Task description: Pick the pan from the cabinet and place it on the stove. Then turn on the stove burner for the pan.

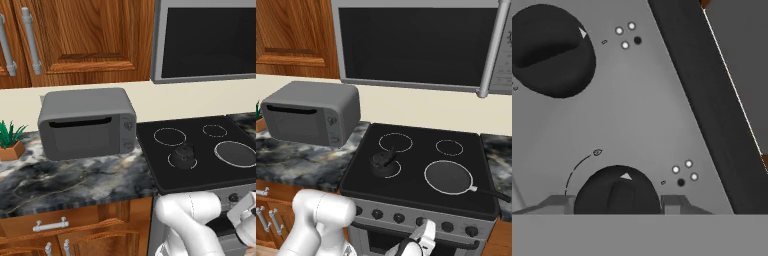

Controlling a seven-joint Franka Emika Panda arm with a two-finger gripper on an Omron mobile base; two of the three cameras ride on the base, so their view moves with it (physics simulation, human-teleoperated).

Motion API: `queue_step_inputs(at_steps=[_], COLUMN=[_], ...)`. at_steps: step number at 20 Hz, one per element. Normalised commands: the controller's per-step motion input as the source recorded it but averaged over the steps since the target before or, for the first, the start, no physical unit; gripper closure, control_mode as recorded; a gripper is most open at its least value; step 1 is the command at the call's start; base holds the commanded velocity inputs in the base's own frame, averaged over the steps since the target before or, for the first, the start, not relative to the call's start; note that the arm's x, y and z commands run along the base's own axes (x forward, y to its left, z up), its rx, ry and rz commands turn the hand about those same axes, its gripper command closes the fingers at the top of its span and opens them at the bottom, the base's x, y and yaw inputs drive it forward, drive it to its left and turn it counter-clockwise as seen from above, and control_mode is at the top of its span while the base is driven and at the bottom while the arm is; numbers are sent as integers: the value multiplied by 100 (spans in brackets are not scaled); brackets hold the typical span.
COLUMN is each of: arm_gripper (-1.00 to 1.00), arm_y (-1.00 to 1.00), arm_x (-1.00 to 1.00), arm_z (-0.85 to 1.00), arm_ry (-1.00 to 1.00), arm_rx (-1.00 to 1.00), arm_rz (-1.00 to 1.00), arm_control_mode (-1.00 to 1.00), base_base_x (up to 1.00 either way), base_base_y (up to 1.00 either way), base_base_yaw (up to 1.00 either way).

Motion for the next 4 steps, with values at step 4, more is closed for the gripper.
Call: queue_step_inputs(at_steps=[4], arm_gripper=[100], arm_y=[-1], arm_x=[-9], arm_z=[4], arm_ry=[0], arm_rx=[-35], arm_rz=[0], arm_control_mode=[-100], base_base_x=[0], base_base_y=[0], base_base_yaw=[0])
